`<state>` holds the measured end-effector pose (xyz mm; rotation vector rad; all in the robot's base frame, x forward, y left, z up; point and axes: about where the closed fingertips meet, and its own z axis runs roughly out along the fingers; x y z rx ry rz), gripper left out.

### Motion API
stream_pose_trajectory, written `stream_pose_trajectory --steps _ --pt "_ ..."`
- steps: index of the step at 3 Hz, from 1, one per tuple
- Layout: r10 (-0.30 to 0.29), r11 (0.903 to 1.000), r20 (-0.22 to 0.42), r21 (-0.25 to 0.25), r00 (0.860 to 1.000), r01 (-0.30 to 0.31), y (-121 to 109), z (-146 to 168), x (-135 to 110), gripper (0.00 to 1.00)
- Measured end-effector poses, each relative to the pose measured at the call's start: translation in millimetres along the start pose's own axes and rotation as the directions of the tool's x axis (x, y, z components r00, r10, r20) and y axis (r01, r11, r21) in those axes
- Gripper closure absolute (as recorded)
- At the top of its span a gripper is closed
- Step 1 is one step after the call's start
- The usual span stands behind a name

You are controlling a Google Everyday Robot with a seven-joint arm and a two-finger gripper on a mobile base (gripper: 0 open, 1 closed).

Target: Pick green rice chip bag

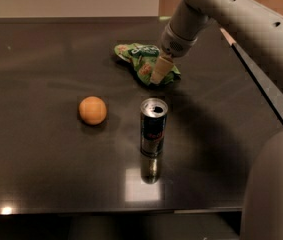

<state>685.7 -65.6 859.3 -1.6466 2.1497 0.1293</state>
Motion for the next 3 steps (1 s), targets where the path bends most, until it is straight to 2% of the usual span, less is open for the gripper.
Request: stream_pose_trajectory --steps 2,3 --pt "-0.007 0.9999 0.014 -0.014 1.000 0.007 6 -9 0 0.87" --pt "-0.015 0.9997 0.038 -0.018 0.999 0.016 9 -22 -2 1.00"
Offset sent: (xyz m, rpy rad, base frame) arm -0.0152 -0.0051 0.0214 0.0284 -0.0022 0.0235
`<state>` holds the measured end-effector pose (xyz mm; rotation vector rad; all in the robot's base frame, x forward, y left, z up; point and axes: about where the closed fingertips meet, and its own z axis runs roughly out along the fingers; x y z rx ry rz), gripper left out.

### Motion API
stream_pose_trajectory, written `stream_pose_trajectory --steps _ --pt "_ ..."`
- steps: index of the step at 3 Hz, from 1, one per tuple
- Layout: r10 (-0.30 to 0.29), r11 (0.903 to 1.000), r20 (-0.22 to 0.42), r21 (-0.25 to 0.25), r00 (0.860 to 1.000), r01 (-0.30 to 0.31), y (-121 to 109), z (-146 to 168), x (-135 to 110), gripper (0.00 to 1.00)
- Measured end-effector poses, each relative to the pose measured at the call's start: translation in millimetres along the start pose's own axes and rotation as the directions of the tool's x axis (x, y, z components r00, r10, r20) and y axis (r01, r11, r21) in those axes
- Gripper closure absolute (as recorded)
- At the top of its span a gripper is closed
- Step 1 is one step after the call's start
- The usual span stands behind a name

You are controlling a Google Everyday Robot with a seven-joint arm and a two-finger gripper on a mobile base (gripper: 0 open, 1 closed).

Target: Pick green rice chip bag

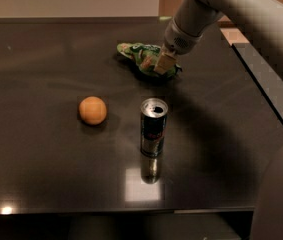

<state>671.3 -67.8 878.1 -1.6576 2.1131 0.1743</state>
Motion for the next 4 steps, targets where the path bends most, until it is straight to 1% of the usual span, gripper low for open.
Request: stream_pose_trajectory --steps 1,2,3,4 --pt "-0.009 1.0000 0.037 0.005 0.999 0.009 3 -19 -3 1.00" --pt "-0.033 0.9995 0.072 0.006 0.997 0.032 11 -49 -6 1.00" --pt "-0.076 0.9971 0.090 0.003 0.993 0.076 27 -80 -7 1.00" --pt "-0.123 0.9924 0.104 0.003 0.987 0.123 45 -113 -6 1.00"
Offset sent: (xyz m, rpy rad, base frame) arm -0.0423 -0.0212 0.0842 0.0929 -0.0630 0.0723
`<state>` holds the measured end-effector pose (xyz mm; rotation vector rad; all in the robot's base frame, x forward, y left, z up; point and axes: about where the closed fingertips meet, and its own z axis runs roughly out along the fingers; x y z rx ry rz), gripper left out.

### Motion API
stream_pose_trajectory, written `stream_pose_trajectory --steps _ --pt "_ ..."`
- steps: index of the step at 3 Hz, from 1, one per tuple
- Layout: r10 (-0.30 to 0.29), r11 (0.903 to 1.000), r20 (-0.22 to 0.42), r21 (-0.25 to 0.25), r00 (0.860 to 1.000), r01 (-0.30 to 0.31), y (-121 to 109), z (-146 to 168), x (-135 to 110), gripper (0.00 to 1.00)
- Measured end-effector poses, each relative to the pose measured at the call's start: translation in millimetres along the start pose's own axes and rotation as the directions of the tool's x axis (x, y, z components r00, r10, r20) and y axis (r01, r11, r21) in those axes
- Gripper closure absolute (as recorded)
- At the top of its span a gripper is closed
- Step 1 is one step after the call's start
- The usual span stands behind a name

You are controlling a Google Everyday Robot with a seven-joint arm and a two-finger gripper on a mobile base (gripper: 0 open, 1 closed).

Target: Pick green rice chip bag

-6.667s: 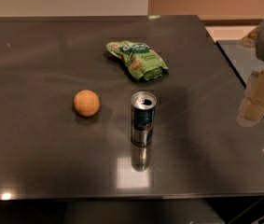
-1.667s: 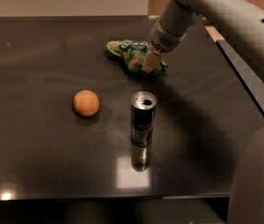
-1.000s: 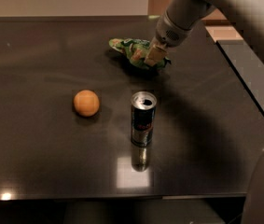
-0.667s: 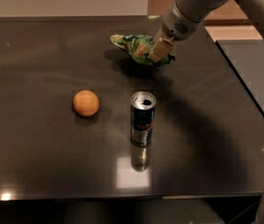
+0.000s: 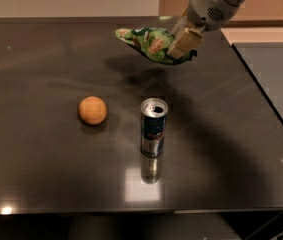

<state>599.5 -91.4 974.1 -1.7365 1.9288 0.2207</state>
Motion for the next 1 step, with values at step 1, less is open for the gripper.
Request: stream_pose_trajectory --steps 1 --pt "0.000 1.0000 0.000 0.000 1.000 0.000 0.0 0.1 0.0 1.00"
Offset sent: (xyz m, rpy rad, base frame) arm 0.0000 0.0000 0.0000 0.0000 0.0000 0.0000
